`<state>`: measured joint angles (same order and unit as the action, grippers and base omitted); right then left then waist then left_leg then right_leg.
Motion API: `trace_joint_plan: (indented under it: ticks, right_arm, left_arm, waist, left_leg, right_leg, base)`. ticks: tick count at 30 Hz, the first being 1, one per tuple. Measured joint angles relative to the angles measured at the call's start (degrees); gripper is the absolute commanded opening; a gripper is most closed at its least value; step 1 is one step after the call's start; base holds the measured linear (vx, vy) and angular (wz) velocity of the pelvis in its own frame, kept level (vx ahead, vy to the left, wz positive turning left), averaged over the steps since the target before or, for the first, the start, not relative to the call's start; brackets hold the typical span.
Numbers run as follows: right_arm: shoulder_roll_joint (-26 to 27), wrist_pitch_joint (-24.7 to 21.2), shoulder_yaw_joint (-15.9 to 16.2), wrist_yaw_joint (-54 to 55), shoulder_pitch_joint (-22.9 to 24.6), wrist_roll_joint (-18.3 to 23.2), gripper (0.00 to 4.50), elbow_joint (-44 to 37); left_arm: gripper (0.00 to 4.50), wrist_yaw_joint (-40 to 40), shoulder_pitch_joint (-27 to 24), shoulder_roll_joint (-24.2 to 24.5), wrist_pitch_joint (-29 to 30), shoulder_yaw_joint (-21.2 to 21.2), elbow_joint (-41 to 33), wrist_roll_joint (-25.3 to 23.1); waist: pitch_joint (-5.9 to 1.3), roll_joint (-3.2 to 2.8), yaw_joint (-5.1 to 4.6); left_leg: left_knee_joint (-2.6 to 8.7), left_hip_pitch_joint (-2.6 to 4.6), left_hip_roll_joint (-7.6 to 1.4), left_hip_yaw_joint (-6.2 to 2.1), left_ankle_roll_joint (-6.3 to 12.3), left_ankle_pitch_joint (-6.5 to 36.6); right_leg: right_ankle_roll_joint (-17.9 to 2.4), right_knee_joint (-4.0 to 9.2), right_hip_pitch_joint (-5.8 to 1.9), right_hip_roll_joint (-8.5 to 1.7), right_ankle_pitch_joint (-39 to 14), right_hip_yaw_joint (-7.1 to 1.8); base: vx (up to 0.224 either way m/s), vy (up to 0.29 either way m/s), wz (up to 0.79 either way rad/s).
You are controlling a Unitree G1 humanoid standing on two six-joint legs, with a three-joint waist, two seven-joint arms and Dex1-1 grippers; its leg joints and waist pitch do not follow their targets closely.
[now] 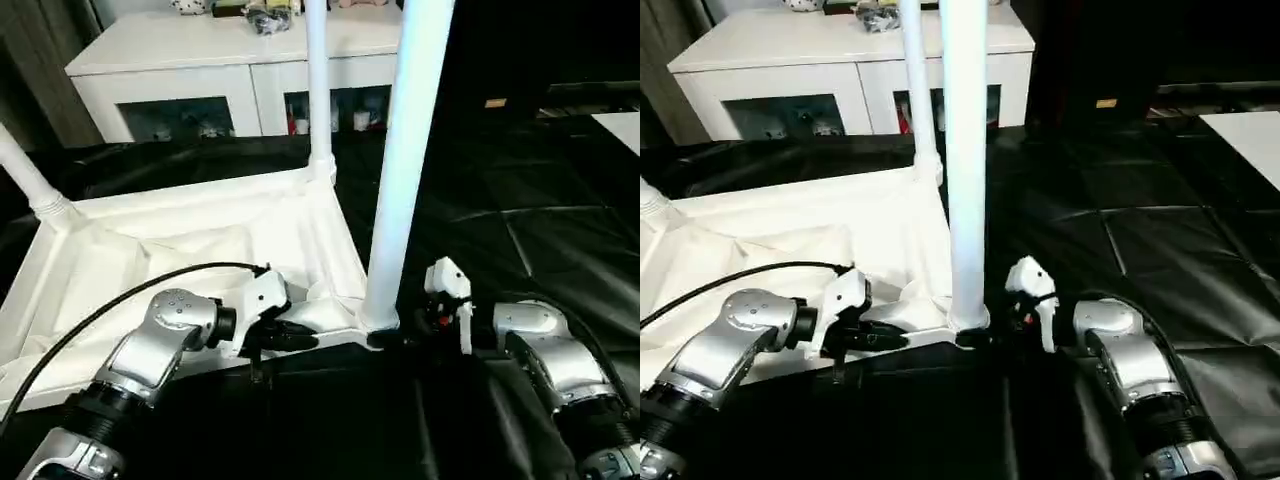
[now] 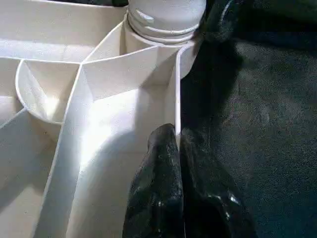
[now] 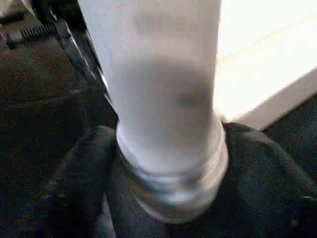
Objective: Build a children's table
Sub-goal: Rotate leg to tighten
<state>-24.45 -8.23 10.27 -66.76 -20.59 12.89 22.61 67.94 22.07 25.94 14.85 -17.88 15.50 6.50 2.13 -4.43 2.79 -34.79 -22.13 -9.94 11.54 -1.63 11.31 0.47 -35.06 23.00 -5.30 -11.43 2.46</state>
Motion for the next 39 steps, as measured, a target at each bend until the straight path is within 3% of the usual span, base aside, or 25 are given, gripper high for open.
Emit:
trace_joint_plan:
  ticks: [9,23,39]
  right_arm:
    - [0.1,1.7,0.2,-0.6,0.0,-0.3,4.03,0.0]
    - [0.2,1.1,0.2,-1.3,-1.1,0.2,2.68,0.0]
    - [0.2,1.0,0.1,-1.3,-0.2,0.5,2.57,-0.5]
  left_arm:
    - [0.00,0.0,0.0,-0.2,0.0,-0.1,0.0,0.0]
    - [0.00,0.0,0.0,-0.2,-0.2,-0.1,0.1,0.0]
    - [0.00,0.2,0.0,-0.1,-0.3,-0.4,0.1,-0.1]
  waist:
    - [0.00,0.00,0.27]
    - [0.00,0.00,0.38]
    - [-0.01,0.00,0.49]
  left_leg:
    - [-0.01,-0.01,0.00,0.00,0.04,0.0]
    - [-0.05,-0.02,-0.01,0.00,0.12,-0.1]
    - [-0.11,-0.01,-0.01,0.00,0.12,-0.1]
  right_leg:
    - [0.0,0.01,0.00,0.00,0.0,0.01]
    - [0.0,-0.04,0.00,0.00,0.0,0.01]
    - [0.0,-0.09,-0.01,0.00,0.0,0.00]
  base:
    - [0.000,0.000,0.00]
    - [0.000,0.000,0.00]
    - [0.000,0.000,0.00]
